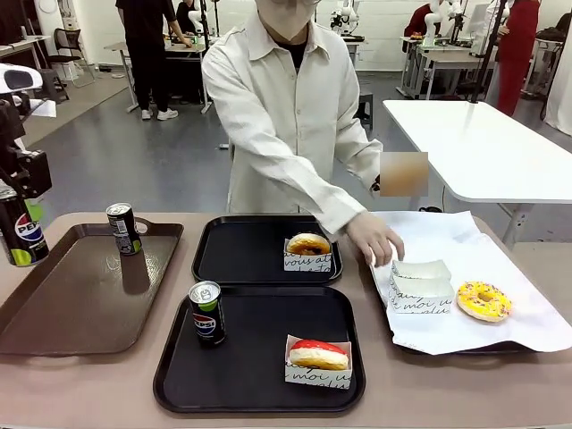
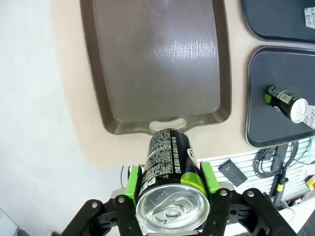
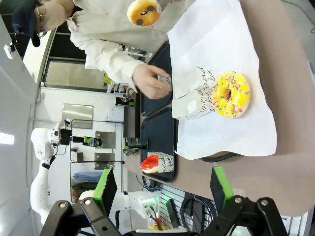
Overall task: Set up donuts and drinks on trays.
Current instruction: Pick up one Pepsi coke from the Handle tray and place it on the Flat Tray without a Pepsi coke.
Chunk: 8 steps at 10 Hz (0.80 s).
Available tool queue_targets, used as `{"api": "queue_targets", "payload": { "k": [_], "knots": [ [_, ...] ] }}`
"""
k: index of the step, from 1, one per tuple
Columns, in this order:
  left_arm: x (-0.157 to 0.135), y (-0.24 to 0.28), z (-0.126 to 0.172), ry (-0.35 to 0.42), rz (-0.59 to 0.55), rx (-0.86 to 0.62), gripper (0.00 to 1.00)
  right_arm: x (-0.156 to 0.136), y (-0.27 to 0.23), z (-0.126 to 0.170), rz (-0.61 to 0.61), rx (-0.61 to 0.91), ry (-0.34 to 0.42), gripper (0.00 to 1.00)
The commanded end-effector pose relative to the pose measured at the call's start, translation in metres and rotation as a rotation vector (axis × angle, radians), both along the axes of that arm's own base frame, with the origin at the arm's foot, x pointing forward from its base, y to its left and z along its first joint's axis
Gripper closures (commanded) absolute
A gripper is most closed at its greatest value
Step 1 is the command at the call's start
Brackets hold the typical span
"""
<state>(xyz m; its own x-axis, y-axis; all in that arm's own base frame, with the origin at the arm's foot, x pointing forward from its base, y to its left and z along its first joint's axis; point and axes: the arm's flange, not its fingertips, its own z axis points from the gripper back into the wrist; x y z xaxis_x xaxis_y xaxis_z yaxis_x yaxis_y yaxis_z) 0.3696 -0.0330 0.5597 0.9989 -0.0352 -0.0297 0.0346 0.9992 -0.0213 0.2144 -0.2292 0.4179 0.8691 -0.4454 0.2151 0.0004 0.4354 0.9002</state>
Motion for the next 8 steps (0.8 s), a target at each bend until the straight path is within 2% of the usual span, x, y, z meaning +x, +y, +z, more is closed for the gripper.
{"api": "queue_targets", "payload": {
  "k": [1,2,4,5,8],
  "knots": [
    [0.01,0.018,-0.011,-0.016,-0.008,-0.038,1.0,-0.001,-0.001,-0.001,0.006,0.008,-0.017,0.0],
    [0.0,0.0,0.0,0.0,0.0,0.0,1.0,-0.001,-0.001,-0.001,0.006,0.008,-0.017,0.0],
    [0.0,0.0,0.0,0.0,0.0,0.0,1.0,-0.001,-0.001,-0.001,0.006,0.008,-0.017,0.0],
    [0.002,0.005,-0.004,0.005,0.002,-0.004,0.42,-0.001,-0.001,-0.001,0.006,0.008,-0.017,0.0],
    [0.012,-0.048,-0.005,-0.069,-0.076,-0.02,0.42,-0.001,-0.001,-0.001,0.006,0.008,-0.017,0.0]
  ]
}}
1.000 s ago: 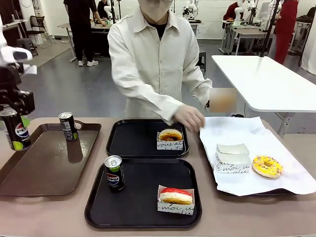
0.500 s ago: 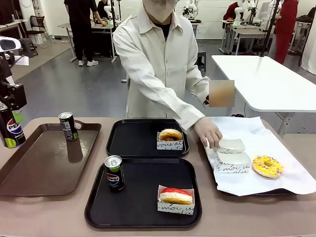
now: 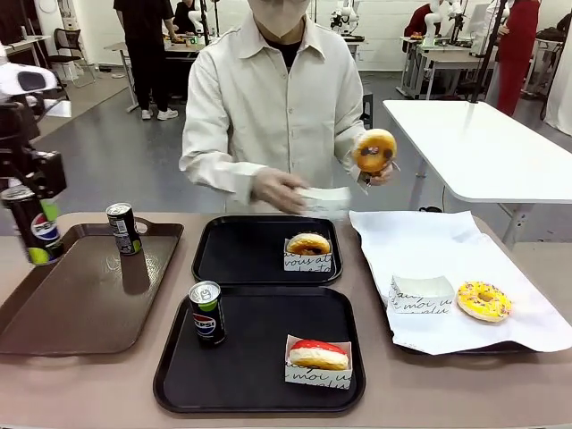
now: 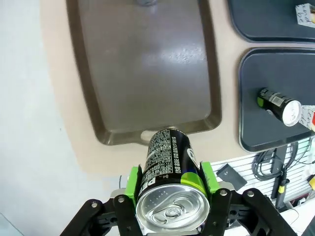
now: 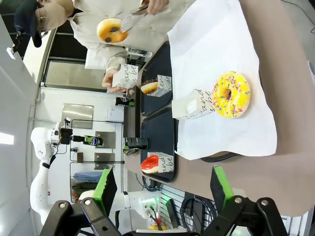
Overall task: Set up donuts and drinks on trays.
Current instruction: Pick up one Pepsi coke from the Handle tray and place it on the Flat Tray without a Pepsi coke.
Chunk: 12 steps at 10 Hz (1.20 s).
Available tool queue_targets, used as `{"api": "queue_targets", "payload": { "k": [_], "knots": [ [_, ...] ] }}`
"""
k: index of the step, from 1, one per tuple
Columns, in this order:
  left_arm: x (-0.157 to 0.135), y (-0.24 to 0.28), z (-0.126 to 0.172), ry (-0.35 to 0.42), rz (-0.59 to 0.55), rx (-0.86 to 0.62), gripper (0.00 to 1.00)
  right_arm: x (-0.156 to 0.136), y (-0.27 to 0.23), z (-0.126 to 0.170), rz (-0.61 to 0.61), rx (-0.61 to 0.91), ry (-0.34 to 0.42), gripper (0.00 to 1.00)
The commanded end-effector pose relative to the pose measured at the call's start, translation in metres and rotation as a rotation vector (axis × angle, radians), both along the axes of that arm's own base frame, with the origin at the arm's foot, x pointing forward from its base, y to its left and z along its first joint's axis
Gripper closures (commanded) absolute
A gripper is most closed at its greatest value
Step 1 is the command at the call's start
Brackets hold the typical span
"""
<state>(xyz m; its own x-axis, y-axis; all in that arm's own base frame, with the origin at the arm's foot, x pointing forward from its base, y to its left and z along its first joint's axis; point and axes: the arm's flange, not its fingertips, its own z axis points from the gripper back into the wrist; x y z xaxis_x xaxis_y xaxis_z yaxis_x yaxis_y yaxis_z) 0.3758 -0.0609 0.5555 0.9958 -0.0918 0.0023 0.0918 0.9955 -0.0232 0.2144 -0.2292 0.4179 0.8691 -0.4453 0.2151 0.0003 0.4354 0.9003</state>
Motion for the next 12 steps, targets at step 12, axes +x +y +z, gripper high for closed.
{"api": "queue_targets", "payload": {
  "k": [12],
  "knots": [
    [0.109,-0.184,-0.077,-0.095,-0.223,-0.046,0.42,-0.001,-0.001,-0.001,0.006,0.008,-0.017,0.0]
  ]
}}
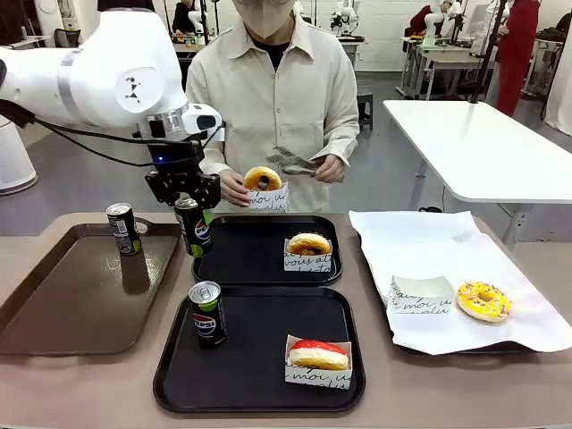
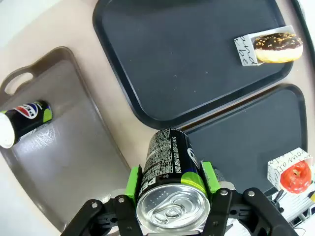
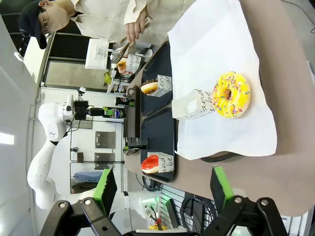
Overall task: Set up donuts and drinks on trays.
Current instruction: Pick up one Pepsi coke from the Handle tray and place it on the Flat Tray without a Pepsi coke.
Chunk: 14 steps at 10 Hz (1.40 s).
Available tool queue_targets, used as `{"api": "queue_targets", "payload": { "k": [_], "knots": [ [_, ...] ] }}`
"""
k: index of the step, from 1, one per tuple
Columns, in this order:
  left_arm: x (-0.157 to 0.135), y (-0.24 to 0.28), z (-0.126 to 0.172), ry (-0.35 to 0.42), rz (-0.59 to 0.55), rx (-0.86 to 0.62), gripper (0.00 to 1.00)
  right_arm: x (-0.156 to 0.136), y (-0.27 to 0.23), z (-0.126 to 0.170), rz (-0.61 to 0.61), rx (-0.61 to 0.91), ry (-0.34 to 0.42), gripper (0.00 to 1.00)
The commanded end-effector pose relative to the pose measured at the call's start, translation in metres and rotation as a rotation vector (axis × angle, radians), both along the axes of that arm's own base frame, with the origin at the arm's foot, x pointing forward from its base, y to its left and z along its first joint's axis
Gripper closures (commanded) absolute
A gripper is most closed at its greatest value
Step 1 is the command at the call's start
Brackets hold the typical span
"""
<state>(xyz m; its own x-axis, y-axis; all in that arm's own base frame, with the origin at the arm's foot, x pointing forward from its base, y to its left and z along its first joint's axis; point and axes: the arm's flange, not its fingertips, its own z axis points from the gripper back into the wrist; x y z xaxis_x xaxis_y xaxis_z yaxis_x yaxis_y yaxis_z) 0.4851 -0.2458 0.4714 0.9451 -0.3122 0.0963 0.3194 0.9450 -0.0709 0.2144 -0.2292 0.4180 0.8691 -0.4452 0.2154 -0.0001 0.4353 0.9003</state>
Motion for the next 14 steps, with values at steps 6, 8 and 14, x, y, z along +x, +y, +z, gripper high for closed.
{"api": "queue_targets", "payload": {
  "k": [6,8,14],
  "knots": [
    [-0.145,0.128,0.042,0.083,-0.09,0.095,0.42,-0.001,-0.001,-0.001,0.006,0.008,-0.017,0.0],
    [-0.146,0.124,0.043,0.11,-0.098,0.096,0.42,-0.001,-0.001,-0.001,0.006,0.008,-0.017,0.0],
    [-0.146,0.124,0.043,0.11,-0.098,0.096,0.42,-0.001,-0.001,-0.001,0.006,0.008,-0.017,0.0]
  ]
}}
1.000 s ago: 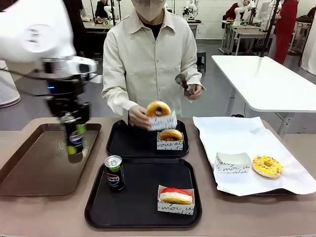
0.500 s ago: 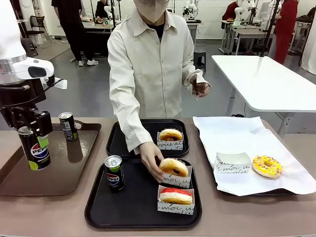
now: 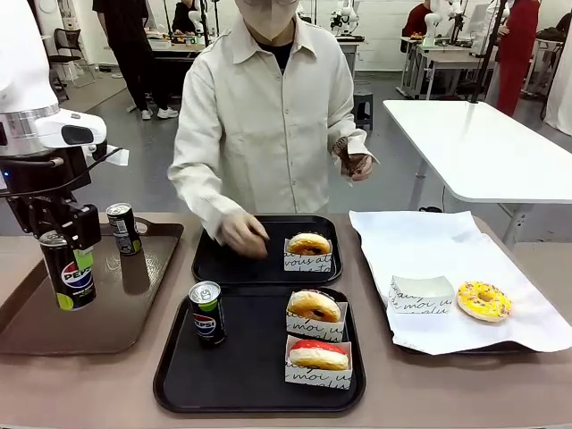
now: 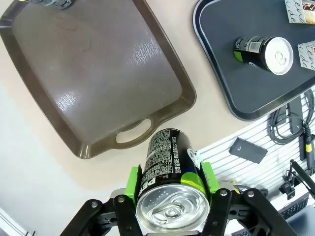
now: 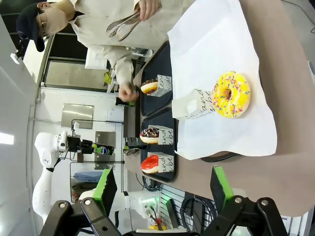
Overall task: Set up donuts and drinks on trays.
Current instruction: Pick up one Pepsi coke from the Handle tray and place it on the Flat Tray without a Pepsi coke.
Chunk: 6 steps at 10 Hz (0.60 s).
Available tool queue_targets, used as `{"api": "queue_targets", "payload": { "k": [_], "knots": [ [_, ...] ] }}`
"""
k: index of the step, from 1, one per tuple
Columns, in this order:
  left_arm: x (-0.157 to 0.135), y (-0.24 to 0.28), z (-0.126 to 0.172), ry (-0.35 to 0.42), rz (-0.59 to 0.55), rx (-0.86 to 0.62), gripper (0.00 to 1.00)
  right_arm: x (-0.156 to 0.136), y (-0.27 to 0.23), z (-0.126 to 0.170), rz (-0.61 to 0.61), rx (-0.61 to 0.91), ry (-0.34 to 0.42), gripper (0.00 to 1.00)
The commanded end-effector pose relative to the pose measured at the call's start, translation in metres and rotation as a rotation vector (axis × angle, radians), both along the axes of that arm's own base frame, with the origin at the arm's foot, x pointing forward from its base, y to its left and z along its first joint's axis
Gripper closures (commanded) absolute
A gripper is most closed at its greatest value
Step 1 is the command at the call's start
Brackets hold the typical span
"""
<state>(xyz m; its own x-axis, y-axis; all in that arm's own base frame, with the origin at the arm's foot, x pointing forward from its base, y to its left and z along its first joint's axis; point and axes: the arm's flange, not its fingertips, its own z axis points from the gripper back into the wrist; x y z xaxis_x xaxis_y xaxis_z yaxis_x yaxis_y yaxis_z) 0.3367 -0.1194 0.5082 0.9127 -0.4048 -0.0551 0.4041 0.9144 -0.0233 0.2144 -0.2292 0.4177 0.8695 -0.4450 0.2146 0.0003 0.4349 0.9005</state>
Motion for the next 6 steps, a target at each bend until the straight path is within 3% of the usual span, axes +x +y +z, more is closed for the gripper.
{"api": "queue_targets", "payload": {
  "k": [1,5,6],
  "knots": [
    [0.0,0.0,0.0,0.001,0.0,0.0,0.42,-0.001,-0.001,-0.001,0.005,0.008,-0.017,0.0],
    [0.067,-0.068,0.007,-0.143,-0.038,-0.12,0.42,-0.001,-0.001,-0.001,0.005,0.008,-0.017,0.0],
    [0.095,-0.091,0.004,-0.176,-0.058,-0.14,0.42,-0.001,-0.001,-0.001,0.005,0.008,-0.017,0.0]
  ]
}}
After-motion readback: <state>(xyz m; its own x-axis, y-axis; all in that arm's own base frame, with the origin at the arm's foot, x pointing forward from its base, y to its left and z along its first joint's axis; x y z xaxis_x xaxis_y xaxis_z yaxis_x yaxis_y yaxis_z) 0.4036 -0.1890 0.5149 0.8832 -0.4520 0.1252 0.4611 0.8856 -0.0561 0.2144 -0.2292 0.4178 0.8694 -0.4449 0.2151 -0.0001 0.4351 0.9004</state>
